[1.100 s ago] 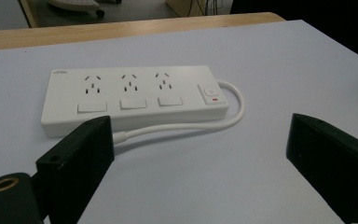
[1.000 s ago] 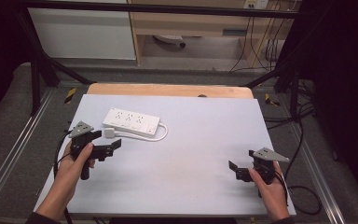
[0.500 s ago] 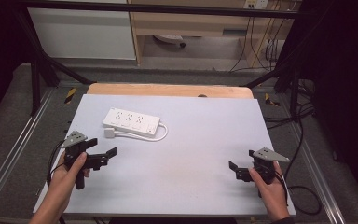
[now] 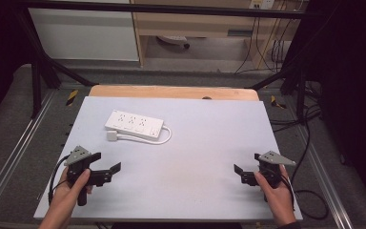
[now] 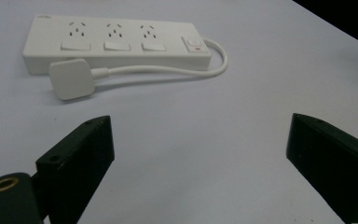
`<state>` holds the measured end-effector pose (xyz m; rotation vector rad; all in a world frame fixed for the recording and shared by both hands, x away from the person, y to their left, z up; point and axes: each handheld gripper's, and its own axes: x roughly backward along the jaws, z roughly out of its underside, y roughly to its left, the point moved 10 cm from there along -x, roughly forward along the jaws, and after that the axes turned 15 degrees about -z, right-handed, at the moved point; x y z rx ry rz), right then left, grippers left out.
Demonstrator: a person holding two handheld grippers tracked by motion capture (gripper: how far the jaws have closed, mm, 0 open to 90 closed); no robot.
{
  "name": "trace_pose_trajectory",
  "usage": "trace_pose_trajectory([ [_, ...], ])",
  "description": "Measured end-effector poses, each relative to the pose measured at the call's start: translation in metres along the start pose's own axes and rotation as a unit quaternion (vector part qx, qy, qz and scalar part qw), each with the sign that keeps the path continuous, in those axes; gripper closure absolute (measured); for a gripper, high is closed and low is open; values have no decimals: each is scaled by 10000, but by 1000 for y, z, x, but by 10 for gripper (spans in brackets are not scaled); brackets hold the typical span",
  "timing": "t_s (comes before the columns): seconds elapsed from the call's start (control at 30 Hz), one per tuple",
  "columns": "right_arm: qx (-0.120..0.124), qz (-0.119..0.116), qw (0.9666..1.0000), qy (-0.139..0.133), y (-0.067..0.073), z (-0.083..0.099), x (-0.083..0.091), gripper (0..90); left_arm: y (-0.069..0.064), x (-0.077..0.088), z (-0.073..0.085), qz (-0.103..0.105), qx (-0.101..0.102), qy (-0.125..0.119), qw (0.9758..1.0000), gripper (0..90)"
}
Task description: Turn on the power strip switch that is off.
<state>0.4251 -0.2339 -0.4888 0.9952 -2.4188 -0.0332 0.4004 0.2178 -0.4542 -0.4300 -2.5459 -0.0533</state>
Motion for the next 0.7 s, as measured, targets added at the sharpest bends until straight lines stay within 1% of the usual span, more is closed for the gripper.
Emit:
trace_pose_trajectory([
  [0.13,0,16,10000,6,-1,0,0,29,-6,-1,16,18,-59,112,9999,77],
  [0.3,13,33,10000,22,-2,1,0,29,-5,-1,30,-59,-73,178,9998,83],
  [0.37,-5,42,10000,40,-2,2,0,28,-3,-1,35,-113,-53,201,9997,88],
  [0.43,-24,67,10000,60,-3,3,0,28,0,1,41,-110,4,225,9997,91],
  [0.5,-44,119,9998,129,-5,6,-1,28,6,4,46,-171,24,252,9995,91],
  [0.6,-132,238,9993,271,-9,11,-2,30,17,9,52,-320,108,261,9991,93],
  [0.63,-133,270,9991,312,-11,12,-2,28,20,10,54,-349,123,276,9989,96],
  [0.67,-140,337,9986,372,-13,14,-3,25,22,10,55,-411,122,284,9987,99],
  [0.7,-185,415,9980,434,-15,16,-4,24,23,11,55,-426,116,270,9987,101],
])
